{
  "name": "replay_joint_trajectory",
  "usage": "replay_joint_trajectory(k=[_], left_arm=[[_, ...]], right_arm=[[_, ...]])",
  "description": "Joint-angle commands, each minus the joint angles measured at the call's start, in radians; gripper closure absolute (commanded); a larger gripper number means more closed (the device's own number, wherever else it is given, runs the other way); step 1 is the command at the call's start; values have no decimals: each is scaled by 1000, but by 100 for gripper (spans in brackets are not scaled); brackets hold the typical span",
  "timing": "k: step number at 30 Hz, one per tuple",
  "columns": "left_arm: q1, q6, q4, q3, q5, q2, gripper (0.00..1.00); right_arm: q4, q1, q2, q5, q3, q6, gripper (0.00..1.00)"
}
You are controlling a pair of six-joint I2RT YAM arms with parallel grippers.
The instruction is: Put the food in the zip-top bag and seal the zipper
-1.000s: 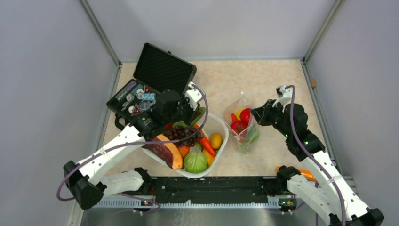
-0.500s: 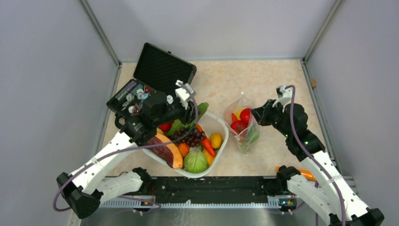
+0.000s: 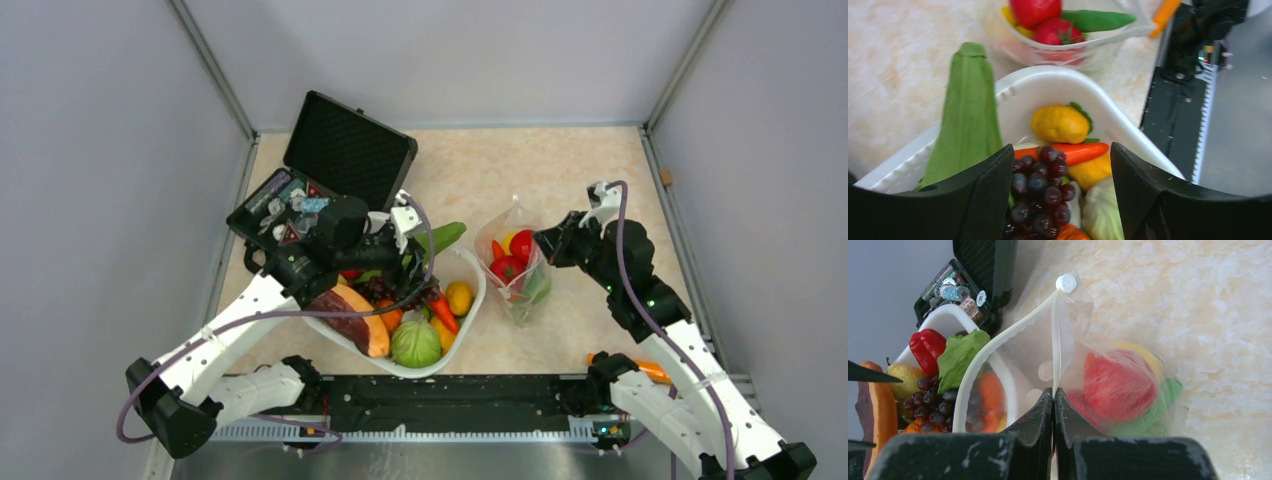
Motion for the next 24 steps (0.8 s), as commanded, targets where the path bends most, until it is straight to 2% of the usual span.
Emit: replay_joint_trajectory(k=[1, 5, 7, 10, 13, 16, 19, 24], left_arm=[[-8, 29, -1, 11, 217, 31, 29], [-28, -39, 40, -4, 196, 120, 34], [-53, -59, 97, -34, 176, 142, 32], [-91, -91, 159, -58, 68, 175, 31], [-99, -116, 182, -62, 41, 215, 31], [-127, -100, 201, -76, 22, 250, 31], [-165, -50, 189, -78, -64, 300, 32], [-187, -34, 171, -54, -84, 378, 31]], right_arm=[[34, 3, -4, 1, 29, 11, 100], [45, 3, 4, -6, 28, 22, 100], [45, 3, 8, -9, 28, 25, 100], [41, 4, 9, -8, 29, 26, 100], [35, 4, 9, -4, 34, 24, 100], [35, 4, 9, -1, 33, 24, 100], [38, 4, 10, -2, 31, 24, 100], [34, 4, 11, -1, 31, 23, 100]])
